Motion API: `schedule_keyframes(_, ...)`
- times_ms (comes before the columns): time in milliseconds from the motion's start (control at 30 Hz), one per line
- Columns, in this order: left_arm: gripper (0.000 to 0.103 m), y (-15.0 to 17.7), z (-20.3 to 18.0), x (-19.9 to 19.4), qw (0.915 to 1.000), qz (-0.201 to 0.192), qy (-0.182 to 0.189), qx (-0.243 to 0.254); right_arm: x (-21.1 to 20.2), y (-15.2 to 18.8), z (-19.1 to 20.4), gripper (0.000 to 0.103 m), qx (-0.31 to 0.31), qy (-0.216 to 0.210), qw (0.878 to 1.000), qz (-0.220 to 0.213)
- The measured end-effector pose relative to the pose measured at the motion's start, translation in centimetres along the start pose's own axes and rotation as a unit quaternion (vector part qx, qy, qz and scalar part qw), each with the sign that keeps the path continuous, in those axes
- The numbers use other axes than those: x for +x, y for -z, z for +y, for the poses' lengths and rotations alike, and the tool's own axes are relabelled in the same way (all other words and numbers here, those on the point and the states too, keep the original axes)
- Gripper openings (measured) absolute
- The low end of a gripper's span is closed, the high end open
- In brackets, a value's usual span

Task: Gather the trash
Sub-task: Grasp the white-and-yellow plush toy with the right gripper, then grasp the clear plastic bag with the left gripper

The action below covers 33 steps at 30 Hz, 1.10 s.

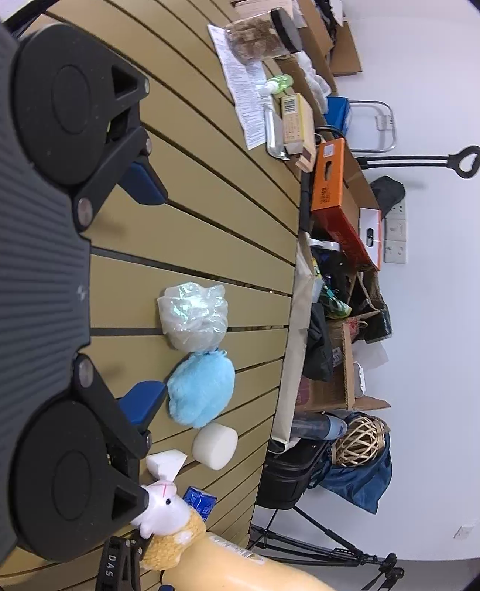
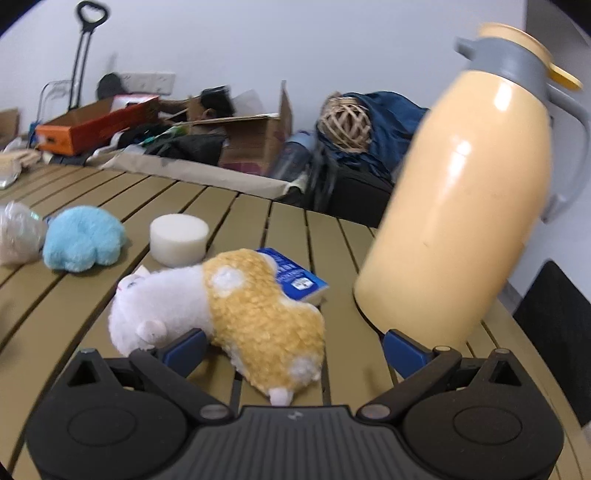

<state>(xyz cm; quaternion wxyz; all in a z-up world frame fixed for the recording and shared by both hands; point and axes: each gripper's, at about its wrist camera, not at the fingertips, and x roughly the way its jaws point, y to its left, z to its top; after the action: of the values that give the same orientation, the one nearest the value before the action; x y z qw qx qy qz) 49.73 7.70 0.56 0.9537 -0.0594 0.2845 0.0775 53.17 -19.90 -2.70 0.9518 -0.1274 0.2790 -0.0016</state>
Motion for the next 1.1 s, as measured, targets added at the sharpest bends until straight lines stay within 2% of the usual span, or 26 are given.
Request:
schedule_keyframes(200,0.103,0.1,0.1,0.8,0.9999,0.009,-0.004,0.002,0.9,-0.3,1.1,0.098,-0.031,-0.023,0.999,-0.006)
schedule_keyframes(333,0.103,0.1,0.2,0.8,0.9999,0.011,-0.002,-0.001,1.1,-0.1,1.7,0.066,-0.028,-0.055,0.998,0.004)
schedule_keyframes(467,0.103,0.1,0.1,0.6,0.9999,0.011,0.001,0.0,0.5,0.0,1.9,0.058,-0.026,-0.058,0.998,0.0)
schedule_keyframes(633,0.103,0.0,0.6,0.3,1.0,0.006,0.002,-0.006,0.0,0.2,1.8,0.051,-0.014,-0.051,0.999,-0.004)
schedule_keyframes(1100,0.103,-0.9,1.3,0.7,0.9996,0.004,0.006,-0.026,-3.3,1.5,-0.7,0.048,0.114,-0.042,0.992,-0.033)
